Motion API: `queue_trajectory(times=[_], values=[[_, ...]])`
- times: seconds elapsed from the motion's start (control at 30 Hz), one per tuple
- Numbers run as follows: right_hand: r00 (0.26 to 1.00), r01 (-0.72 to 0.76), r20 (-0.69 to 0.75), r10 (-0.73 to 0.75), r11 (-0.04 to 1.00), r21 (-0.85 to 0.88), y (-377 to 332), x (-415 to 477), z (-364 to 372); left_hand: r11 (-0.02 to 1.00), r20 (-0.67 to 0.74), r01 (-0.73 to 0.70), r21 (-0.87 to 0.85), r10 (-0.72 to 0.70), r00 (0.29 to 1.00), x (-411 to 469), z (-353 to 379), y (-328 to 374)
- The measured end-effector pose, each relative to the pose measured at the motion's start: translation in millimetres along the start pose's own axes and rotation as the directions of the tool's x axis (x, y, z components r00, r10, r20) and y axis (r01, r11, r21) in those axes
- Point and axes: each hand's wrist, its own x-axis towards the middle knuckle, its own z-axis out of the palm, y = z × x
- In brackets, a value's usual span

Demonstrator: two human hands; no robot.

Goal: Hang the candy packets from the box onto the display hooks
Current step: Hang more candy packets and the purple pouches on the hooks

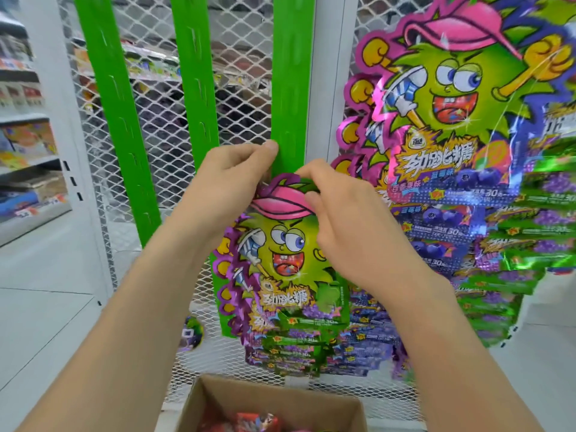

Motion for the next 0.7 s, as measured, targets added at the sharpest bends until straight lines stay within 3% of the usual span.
queue_trajectory(times=[0.1,0.2,0.3,0.7], values=[[0.994,-0.005,-0.112,0.012,0.998,0.063,-1,5,-2,0.997,0.057,0.060,0.050,-0.063,0.996,1,-8,12],[0.943,-0.004,-0.326,0.065,0.983,0.184,-2,11,-9,0.996,0.152,0.057,0.069,-0.067,0.986,-2,-12,16],[0.888,0.011,-0.456,0.049,0.992,0.127,-1,15,-9,0.997,0.253,0.023,0.073,-0.041,0.967,-10,-15,21],[0.910,-0.032,-0.405,0.091,0.988,0.150,-1,12,8,0.993,0.239,0.009,0.116,-0.037,0.970,-13,-14,13]])
